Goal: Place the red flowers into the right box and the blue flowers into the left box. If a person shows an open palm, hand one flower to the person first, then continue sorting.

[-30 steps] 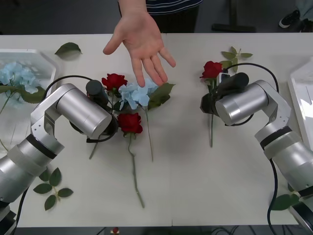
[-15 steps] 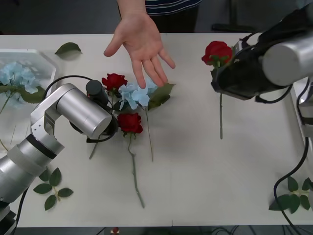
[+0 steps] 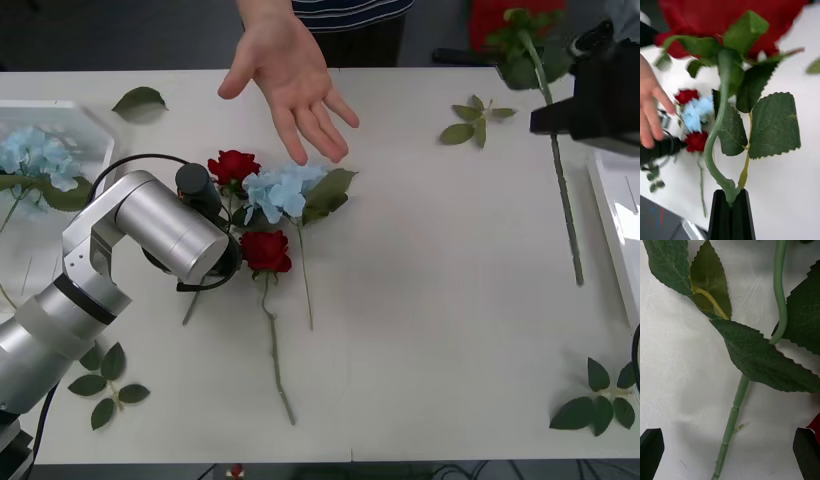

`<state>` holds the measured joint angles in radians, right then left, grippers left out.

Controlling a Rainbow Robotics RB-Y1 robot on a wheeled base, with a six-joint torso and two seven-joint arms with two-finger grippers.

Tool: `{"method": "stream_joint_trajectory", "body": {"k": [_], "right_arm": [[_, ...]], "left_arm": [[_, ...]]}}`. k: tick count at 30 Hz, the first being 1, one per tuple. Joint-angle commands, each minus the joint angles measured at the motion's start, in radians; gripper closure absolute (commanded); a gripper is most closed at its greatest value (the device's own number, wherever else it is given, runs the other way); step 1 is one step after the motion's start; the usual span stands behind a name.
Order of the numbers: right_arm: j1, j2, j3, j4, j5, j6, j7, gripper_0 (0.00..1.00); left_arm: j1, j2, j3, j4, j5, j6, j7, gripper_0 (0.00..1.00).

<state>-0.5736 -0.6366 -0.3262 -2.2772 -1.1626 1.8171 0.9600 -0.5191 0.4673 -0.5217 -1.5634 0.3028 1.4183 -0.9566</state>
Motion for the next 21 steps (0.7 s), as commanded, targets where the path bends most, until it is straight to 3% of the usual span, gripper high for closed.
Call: {"method": "stream_joint_trajectory", "body": {"k": [1, 5, 9, 13, 21], "right_arm": [[-0.042, -0.024, 0.098, 0.004, 0.086, -0.303, 0.063, 1.0], [-0.063, -0.021, 0.246, 0.061, 0.31, -0.653, 0.069, 1.0], [-0.124, 0.002, 0.365, 0.162, 0.511, -0.877, 0.062, 1.0], [-0.21, 0.046, 0.438, 0.28, 0.681, -0.966, 0.052, 1.0], [-0.394, 0.11, 0.49, 0.498, 0.797, -0.972, 0.042, 1.0]], "left_arm": [[-0.033, -0.003, 0.006, -0.02, -0.001, 0.002, -0.025, 0.0], [-0.033, -0.003, 0.006, -0.02, -0.001, 0.002, -0.025, 0.0], [-0.033, -0.003, 0.006, -0.02, -0.001, 0.002, -0.025, 0.0], [-0.033, -0.003, 0.006, -0.02, -0.001, 0.002, -0.025, 0.0], [-0.033, -0.003, 0.006, -0.02, -0.001, 0.002, -0.025, 0.0]]}}
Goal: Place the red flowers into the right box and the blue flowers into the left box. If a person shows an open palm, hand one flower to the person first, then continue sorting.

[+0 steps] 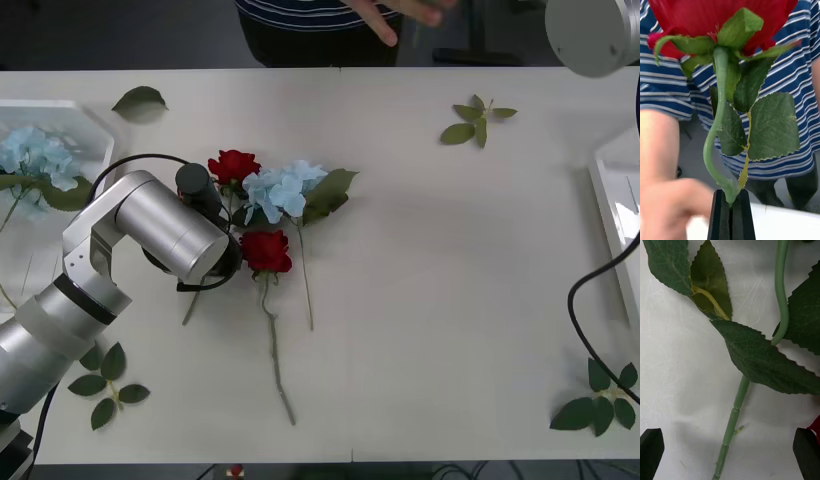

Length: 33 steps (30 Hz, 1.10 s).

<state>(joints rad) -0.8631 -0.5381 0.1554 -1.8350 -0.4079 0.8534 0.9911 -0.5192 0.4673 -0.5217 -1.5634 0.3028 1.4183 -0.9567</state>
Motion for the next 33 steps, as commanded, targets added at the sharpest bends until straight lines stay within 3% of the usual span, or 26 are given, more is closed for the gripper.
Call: {"method": "stream_joint_trajectory", "body": {"k": [1, 5, 19, 20, 22, 23, 33], "right_arm": [[-0.114, 0.012, 0.016, 0.068, 0.052, -0.008, 0.009, 1.0], [-0.151, 0.033, 0.026, 0.118, 0.093, -0.008, 0.003, 1.0], [-0.152, 0.04, 0.027, 0.122, 0.09, -0.008, -0.005, 0.98], [-0.152, 0.04, 0.027, 0.122, 0.09, -0.008, -0.005, 0.79], [-0.152, 0.04, 0.027, 0.122, 0.09, -0.008, -0.005, 0.14], [-0.152, 0.04, 0.027, 0.122, 0.09, -0.008, -0.005, 0.03], [-0.152, 0.04, 0.027, 0.122, 0.09, -0.008, -0.005, 0.0]], "left_arm": [[-0.033, -0.003, 0.006, -0.02, -0.001, 0.002, -0.025, 0.0], [-0.033, -0.003, 0.006, -0.02, -0.001, 0.002, -0.025, 0.0], [-0.033, -0.003, 0.006, -0.02, -0.001, 0.002, -0.025, 0.0], [-0.033, -0.003, 0.006, -0.02, -0.001, 0.002, -0.025, 0.0], [-0.033, -0.003, 0.006, -0.02, -0.001, 0.002, -0.025, 0.0], [-0.033, -0.003, 0.006, -0.02, -0.001, 0.002, -0.025, 0.0], [-0.033, -0.003, 0.006, -0.02, -0.001, 0.002, -0.025, 0.0]]}}
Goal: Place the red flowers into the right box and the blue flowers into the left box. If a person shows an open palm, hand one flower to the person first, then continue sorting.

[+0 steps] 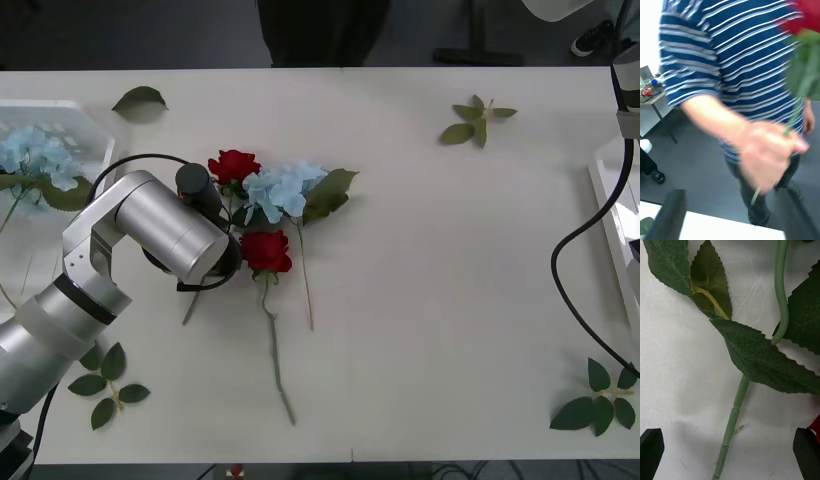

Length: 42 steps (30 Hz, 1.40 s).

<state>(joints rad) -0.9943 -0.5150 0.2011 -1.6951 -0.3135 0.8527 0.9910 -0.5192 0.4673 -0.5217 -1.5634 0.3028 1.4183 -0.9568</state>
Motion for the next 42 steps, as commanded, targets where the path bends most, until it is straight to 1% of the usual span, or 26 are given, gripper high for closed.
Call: {"method": "stream_joint_trajectory", "body": {"k": [1, 17, 19, 21, 24, 26, 28, 29, 31, 32, 35, 36, 38, 39, 42], "right_arm": [[-0.021, 0.016, -0.019, -0.018, -0.004, -0.007, -0.005, 0.0], [-0.021, 0.016, -0.019, -0.018, -0.004, -0.007, -0.005, 0.0], [0.011, 0.026, 0.003, -0.009, -0.009, -0.014, -0.008, 0.0], [0.01, 0.021, 0.008, -0.021, -0.001, -0.03, -0.011, 0.0], [0.01, 0.016, 0.009, -0.029, -0.013, -0.018, -0.018, 0.0], [0.01, 0.0, 0.004, -0.047, -0.055, 0.035, -0.018, 0.0], [0.01, -0.03, -0.002, -0.089, -0.139, 0.151, -0.009, 0.0], [0.01, -0.039, -0.005, -0.103, -0.165, 0.186, -0.008, 0.0], [0.011, -0.069, -0.034, -0.146, -0.299, 0.324, 0.001, 0.0], [0.01, -0.076, -0.045, -0.155, -0.338, 0.361, 0.006, 0.0], [0.011, -0.097, -0.114, -0.198, -0.524, 0.569, 0.118, 0.0], [0.013, -0.102, -0.152, -0.213, -0.615, 0.686, 0.189, 0.0], [0.017, -0.109, -0.187, -0.222, -0.685, 0.79, 0.271, 0.0], [0.026, -0.119, -0.219, -0.232, -0.75, 0.879, 0.356, 0.0], [0.054, -0.132, -0.259, -0.236, -0.855, 1.003, 0.489, 0.0]], "left_arm": [[-0.033, -0.003, 0.006, -0.02, -0.001, 0.002, -0.025, 0.0], [-0.033, -0.003, 0.006, -0.02, -0.001, 0.002, -0.025, 0.0], [-0.033, -0.003, 0.006, -0.02, -0.001, 0.002, -0.025, 0.0], [-0.033, -0.003, 0.006, -0.02, -0.001, 0.002, -0.025, 0.0], [-0.033, -0.003, 0.006, -0.02, -0.001, 0.002, -0.025, 0.0], [-0.033, -0.003, 0.006, -0.02, -0.001, 0.002, -0.025, 0.0], [-0.03, -0.007, 0.0, -0.015, 0.007, 0.004, -0.023, 0.0], [-0.03, -0.007, -0.001, -0.015, 0.007, 0.005, -0.023, 0.0], [-0.044, -0.007, 0.002, -0.018, 0.027, 0.011, -0.02, 0.0], [-0.044, -0.007, 0.003, -0.02, 0.039, 0.019, -0.019, 0.0], [-0.053, -0.007, 0.023, -0.038, 0.087, 0.062, -0.017, 0.0], [-0.053, -0.007, 0.025, -0.049, 0.091, 0.073, -0.019, 0.0], [-0.054, -0.007, 0.025, -0.052, 0.091, 0.077, -0.019, 0.0], [-0.054, -0.007, 0.025, -0.052, 0.088, 0.077, -0.019, 0.0], [-0.056, -0.004, 0.025, -0.052, 0.082, 0.077, -0.017, 0.0]]}}
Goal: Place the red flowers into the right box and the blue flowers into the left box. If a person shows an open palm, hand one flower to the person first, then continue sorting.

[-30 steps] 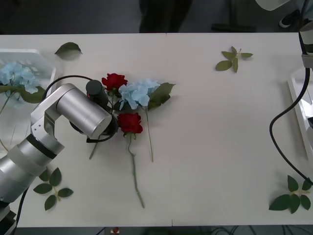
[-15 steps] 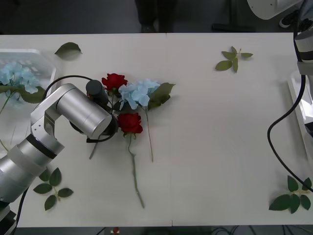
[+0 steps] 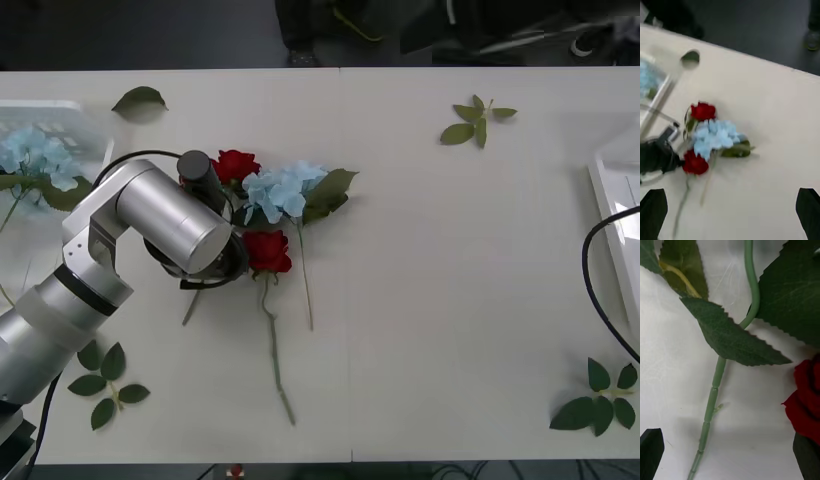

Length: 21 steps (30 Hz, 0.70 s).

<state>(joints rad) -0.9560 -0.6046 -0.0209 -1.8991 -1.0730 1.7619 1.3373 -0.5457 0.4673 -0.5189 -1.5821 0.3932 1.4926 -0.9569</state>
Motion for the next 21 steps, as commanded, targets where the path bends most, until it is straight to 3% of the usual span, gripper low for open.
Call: {"method": "stream_joint_trajectory", "body": {"k": [1, 12, 21], "right_arm": [[0.029, -0.046, -0.05, -0.032, -0.122, 0.125, 0.189, 0.0], [0.31, -0.047, -0.117, -0.106, -0.203, 0.158, 0.747, 0.0], [0.477, -0.04, -0.117, -0.123, -0.107, 0.158, 0.993, 0.0]], "left_arm": [[-0.03, -0.004, 0.022, -0.03, -0.01, 0.003, -0.017, 0.0], [-0.034, -0.004, 0.011, 0.025, -0.048, -0.052, -0.025, 0.0], [-0.034, -0.006, -0.009, 0.06, -0.082, -0.104, -0.029, 0.0]]}}
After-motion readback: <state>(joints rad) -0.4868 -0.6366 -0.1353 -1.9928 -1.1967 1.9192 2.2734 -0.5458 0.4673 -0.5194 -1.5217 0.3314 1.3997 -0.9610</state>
